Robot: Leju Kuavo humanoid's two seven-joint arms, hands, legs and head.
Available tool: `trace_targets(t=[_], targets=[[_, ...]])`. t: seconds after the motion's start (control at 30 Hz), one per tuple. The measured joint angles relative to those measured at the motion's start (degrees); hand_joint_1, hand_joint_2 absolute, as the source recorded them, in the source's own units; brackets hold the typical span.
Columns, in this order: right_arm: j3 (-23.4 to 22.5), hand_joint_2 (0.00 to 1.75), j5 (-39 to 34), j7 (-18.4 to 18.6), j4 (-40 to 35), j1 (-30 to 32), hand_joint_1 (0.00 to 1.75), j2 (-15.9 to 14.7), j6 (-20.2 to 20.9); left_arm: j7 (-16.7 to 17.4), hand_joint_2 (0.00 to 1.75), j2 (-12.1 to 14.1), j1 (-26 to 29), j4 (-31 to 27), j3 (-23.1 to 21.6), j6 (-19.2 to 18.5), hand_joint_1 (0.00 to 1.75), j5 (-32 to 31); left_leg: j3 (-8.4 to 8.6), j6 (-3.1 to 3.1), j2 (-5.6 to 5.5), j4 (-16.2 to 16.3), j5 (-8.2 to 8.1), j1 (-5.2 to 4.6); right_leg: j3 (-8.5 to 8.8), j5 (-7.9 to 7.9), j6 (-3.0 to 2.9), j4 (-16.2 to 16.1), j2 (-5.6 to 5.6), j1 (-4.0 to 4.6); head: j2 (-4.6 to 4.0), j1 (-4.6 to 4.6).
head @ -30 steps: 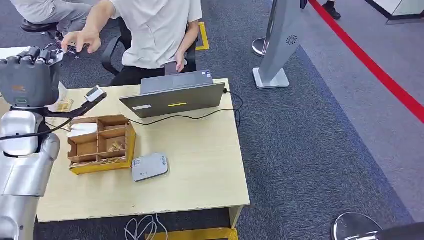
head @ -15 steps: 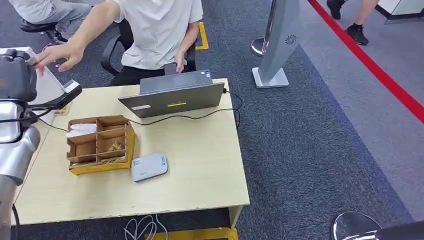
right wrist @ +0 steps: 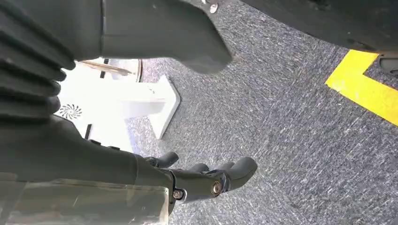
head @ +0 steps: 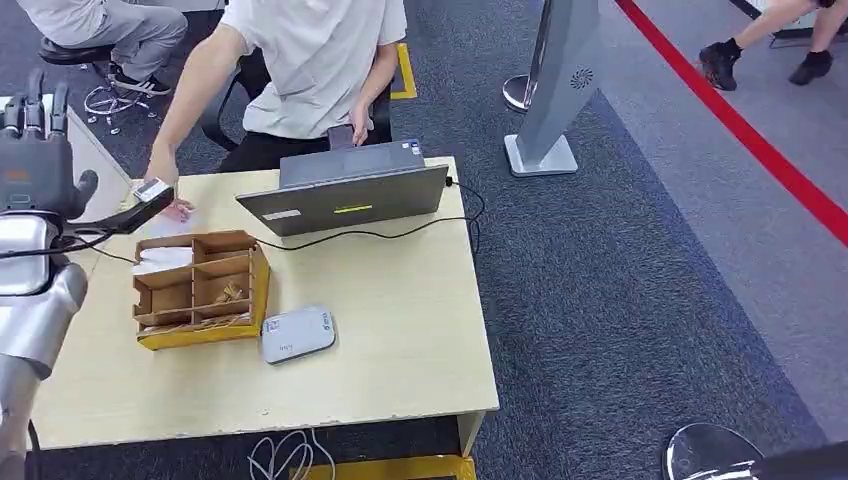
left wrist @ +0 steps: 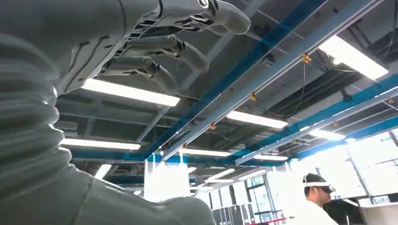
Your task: Pass the card to the sensor for recognition and then transmit it.
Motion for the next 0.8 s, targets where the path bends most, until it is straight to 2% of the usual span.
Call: trace_targets(t=[0.1,0.2,0.27,0.4,0.57,0.7,0.8], targets=[[0.0,1.75,0.0,0.0,0.0,0.0,0.00,0.0,0.0,-0.4,1.75,-0.1,0.3,0.0,0.0,0.0,0.00,0.0,0.00,0.00,0.00,0.0,0.00,0.00,0.00,0.00,0.00,0.0,0.00,0.00,0.00,0.00],[0.0,1.75,-1.6,0.3,0.0,0.0,0.00,0.0,-0.3,-3.5,1.75,-0.6,1.9,-1.5,0.7,0.0,0.00,1.5,0.00,0.00,-0.01,0.0,0.00,-0.02,0.00,0.00,0.00,0.0,-0.02,-0.01,-0.02,0.00],[0.0,1.75,-3.5,0.7,0.0,0.0,0.00,0.0,-0.9,-5.5,1.75,-1.6,5.3,-5.4,0.9,-1.2,0.00,2.8,0.02,0.01,0.00,0.0,-0.01,-0.07,0.03,0.00,0.01,0.0,-0.01,-0.08,-0.02,0.00],[-0.5,1.75,-6.5,1.8,0.0,0.3,0.00,0.2,-2.0,-6.1,1.75,-3.3,20.0,-23.1,0.8,-6.5,0.00,3.7,0.01,0.01,0.20,0.0,-0.11,-0.11,-0.04,-0.04,0.05,0.0,0.21,-0.15,0.00,0.02],[-1.8,1.75,-9.9,2.3,0.0,1.0,0.00,0.7,-3.8,-3.1,1.75,-3.3,41.2,-47.4,-0.3,-10.3,0.00,2.6,0.07,0.07,0.56,0.0,-0.44,-0.12,-0.09,-0.22,0.13,-0.1,0.57,-0.15,0.00,0.07],[-3.0,1.75,-11.8,2.4,0.0,1.4,0.00,1.2,-5.0,-1.7,1.75,-1.8,55.4,-60.8,-1.2,-11.8,0.00,3.0,0.05,0.02,0.51,0.0,-0.55,-0.10,-0.11,-0.38,0.13,-0.1,0.51,-0.14,0.00,0.02],[-3.5,1.75,-12.4,2.4,0.0,1.5,0.00,1.4,-5.4,-1.2,1.75,-0.5,61.4,-66.5,-1.7,-12.3,0.00,3.5,-0.01,0.02,0.33,0.0,-0.55,-0.05,-0.10,-0.43,0.09,-0.1,0.27,-0.08,-0.02,0.02]])
